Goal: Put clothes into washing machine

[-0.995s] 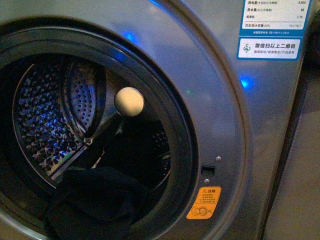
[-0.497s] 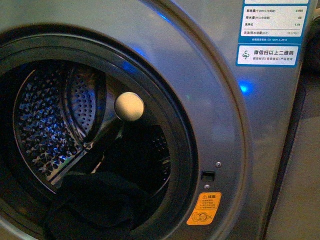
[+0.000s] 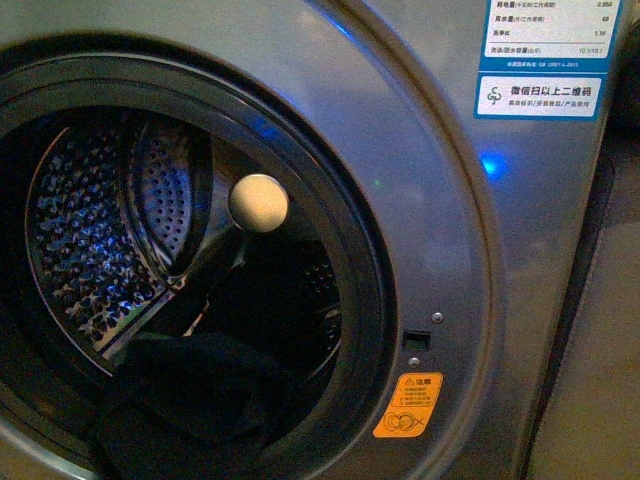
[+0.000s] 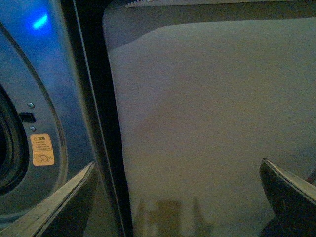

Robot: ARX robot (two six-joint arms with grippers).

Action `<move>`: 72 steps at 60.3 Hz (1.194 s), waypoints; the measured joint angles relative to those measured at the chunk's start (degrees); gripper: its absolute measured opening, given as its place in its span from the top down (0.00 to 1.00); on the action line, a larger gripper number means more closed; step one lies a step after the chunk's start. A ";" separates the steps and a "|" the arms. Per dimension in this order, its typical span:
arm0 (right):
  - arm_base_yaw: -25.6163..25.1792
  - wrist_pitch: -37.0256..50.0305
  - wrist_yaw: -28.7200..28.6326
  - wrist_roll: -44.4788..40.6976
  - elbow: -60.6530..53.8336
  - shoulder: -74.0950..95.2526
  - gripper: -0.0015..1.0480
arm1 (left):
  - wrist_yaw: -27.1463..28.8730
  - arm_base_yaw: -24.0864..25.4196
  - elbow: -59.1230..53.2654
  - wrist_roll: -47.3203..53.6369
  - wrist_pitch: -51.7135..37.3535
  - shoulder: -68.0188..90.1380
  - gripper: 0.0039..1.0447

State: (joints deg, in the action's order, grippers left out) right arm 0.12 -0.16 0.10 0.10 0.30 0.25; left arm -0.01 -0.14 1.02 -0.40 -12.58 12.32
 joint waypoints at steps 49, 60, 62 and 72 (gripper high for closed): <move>0.00 0.00 0.00 0.00 0.02 0.00 0.07 | 0.00 0.00 0.00 0.00 12.46 -12.00 0.97; 0.00 0.00 0.00 0.00 0.02 0.00 0.07 | 0.00 0.00 0.00 0.00 12.46 -12.00 0.97; 0.00 0.00 0.00 0.00 0.00 0.00 0.07 | 0.00 0.00 0.00 0.00 12.46 -12.00 0.97; 0.00 0.00 0.00 0.00 0.00 0.00 0.07 | 0.00 0.00 0.00 -0.04 12.46 -12.00 0.95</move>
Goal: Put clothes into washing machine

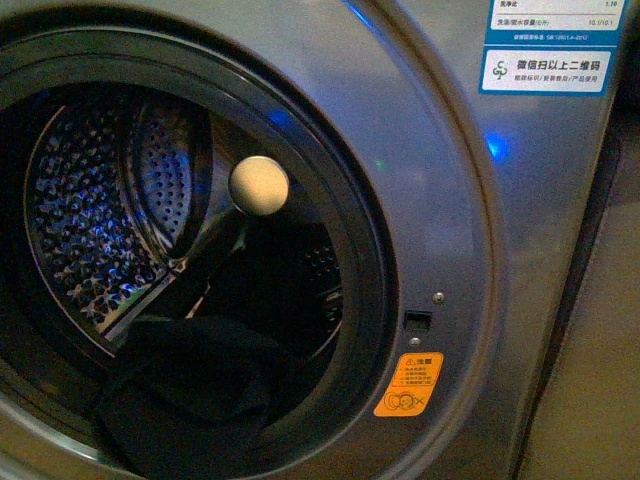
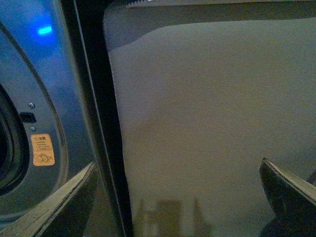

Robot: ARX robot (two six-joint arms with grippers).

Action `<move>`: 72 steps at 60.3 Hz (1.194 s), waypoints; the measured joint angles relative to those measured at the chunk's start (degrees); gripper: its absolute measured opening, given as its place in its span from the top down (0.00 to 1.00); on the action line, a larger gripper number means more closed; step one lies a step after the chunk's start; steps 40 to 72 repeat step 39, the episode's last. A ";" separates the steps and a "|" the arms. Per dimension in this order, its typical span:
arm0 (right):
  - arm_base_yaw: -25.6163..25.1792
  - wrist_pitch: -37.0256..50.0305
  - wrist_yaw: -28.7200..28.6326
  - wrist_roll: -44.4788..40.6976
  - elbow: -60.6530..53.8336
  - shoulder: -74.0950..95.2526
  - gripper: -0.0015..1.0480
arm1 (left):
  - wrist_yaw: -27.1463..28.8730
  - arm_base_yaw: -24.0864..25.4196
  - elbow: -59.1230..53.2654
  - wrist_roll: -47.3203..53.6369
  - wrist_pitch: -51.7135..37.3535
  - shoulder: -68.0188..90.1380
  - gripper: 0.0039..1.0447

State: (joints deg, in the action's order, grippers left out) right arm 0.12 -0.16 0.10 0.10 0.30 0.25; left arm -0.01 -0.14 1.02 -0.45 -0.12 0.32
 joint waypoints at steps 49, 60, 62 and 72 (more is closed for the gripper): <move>0.00 0.00 0.00 0.00 0.00 0.00 0.07 | 0.00 0.00 0.00 0.20 0.00 0.00 0.06; 0.00 0.00 0.00 0.00 0.00 0.00 0.07 | 0.00 0.00 0.00 0.20 0.00 0.00 0.06; 0.00 0.00 0.00 0.00 0.00 0.00 0.07 | 0.00 0.00 0.00 0.20 0.00 0.00 0.06; 0.00 0.00 0.00 0.00 0.00 0.00 0.07 | 0.00 0.00 0.00 0.20 0.00 0.00 0.06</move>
